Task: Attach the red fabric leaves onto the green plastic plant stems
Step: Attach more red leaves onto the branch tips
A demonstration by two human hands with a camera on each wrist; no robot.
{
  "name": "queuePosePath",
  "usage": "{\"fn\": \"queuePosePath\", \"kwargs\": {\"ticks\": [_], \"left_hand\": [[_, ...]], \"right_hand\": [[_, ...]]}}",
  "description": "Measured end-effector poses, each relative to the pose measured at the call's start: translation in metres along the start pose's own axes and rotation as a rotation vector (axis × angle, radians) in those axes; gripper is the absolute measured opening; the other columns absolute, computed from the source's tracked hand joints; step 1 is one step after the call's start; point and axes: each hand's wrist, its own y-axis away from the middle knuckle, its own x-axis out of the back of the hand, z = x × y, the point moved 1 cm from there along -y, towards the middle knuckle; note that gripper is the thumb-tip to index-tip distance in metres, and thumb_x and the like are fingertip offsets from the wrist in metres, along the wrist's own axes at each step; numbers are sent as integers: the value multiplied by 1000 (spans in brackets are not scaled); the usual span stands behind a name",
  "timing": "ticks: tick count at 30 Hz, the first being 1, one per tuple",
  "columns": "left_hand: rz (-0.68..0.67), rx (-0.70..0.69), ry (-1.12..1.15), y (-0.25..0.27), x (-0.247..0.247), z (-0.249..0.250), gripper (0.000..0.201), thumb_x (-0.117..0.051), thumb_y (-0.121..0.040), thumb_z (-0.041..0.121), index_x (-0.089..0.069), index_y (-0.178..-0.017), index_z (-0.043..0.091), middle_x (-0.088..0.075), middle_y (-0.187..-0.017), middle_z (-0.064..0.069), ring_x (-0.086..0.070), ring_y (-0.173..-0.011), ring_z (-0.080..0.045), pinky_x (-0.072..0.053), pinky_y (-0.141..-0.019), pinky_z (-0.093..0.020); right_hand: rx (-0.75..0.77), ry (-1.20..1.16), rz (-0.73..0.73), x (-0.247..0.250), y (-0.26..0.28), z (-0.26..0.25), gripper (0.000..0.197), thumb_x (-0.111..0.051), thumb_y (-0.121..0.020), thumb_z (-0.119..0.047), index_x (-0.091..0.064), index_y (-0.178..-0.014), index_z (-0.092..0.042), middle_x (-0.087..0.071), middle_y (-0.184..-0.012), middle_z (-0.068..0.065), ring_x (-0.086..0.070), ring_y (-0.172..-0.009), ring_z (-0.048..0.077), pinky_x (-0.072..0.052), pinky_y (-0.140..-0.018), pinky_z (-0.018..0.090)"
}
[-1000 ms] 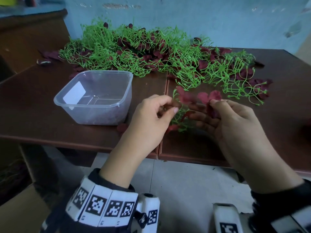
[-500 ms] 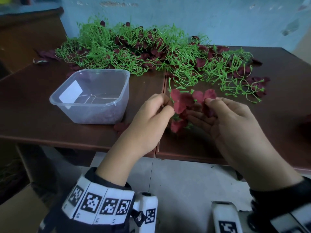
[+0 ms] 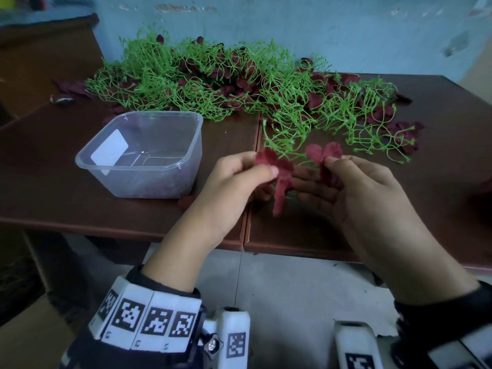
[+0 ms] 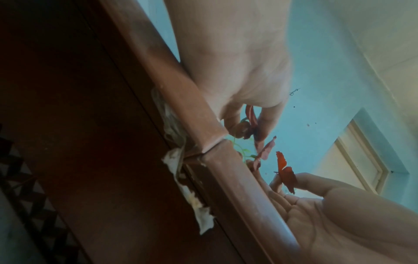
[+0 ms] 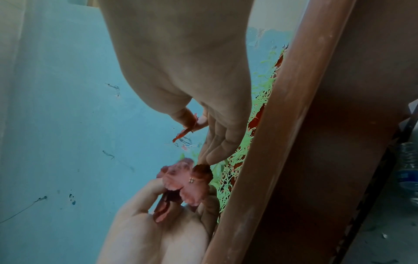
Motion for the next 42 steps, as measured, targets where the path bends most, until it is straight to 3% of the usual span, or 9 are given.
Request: {"fn": "queuePosePath", "kwargs": {"ticks": [4,12,19,24,28,30,34,39,42], "left_hand": [[-19,-42,-100,1,-1,2,26,-66,-70,24,-45,-68,8,-49,-88,-33,-43,-82,-29,-34,-78,-49],[9,-92,-90,-1,2,-1,21,-54,-67,4,-50,-53,19,-75,-95,6,-60,-83,-21,-47,-70,-27],[69,-178,-219,0,2,-5,22,-55,-70,1,-38,-62,13,-76,-98,2,-69,-83,-12,-50,-65,-21],[83,-225,-307,6,-2,-1,34,-44,-82,-19,-38,-75,14,-75,-92,5,-73,-80,-27,-61,-53,-45],[60,-367,-508,8,-5,3,46,-37,-75,-25,-45,-88,19,-64,-87,18,-66,-87,-4,-54,-69,-21],[15,-385,-555,9,-5,5,50,-39,-71,-23,-52,-91,21,-62,-88,17,-63,-89,-3,-47,-76,-15],[-92,-322,-526,12,-5,7,19,-51,-77,2,-62,-83,16,-66,-97,-1,-65,-97,-19,-53,-84,-42],[-120,-283,-437,12,-6,6,33,-57,-97,28,-72,-72,12,-62,-99,-2,-64,-88,-18,-51,-76,-42],[-56,-301,-475,11,-8,3,13,-63,-99,23,-64,-87,21,-68,-90,3,-67,-87,-9,-53,-80,-36]], "right_hand": [[-2,19,14,1,0,-2,24,-41,-106,-13,-55,-87,-12,-77,-88,15,-76,-85,30,-59,-78,42],[4,-49,20,3,-1,-4,24,-42,-104,-11,-50,-82,-11,-76,-85,16,-76,-79,30,-60,-71,38],[-15,-118,-21,2,0,-6,22,-41,-104,-10,-49,-83,-10,-76,-82,17,-75,-71,30,-61,-63,36],[-40,-224,-34,3,-2,-4,19,-41,-104,-10,-47,-85,-9,-71,-70,12,-75,-74,34,-60,-60,37],[-70,-281,-48,4,-3,-2,16,-43,-103,-11,-48,-88,-8,-69,-69,11,-74,-85,39,-60,-61,37],[-71,-286,-57,4,-3,-3,15,-41,-103,-11,-48,-90,-9,-72,-72,13,-75,-82,36,-60,-61,36],[-71,-261,-72,6,-3,-5,18,-40,-104,-12,-49,-89,-9,-75,-85,19,-75,-81,33,-61,-65,35],[-74,-275,-76,7,-4,-5,17,-40,-104,-12,-51,-91,-8,-73,-99,25,-75,-78,30,-60,-66,34],[-71,-286,-76,7,-5,-5,15,-40,-103,-12,-49,-91,-9,-74,-97,24,-75,-78,29,-61,-69,33]]}}
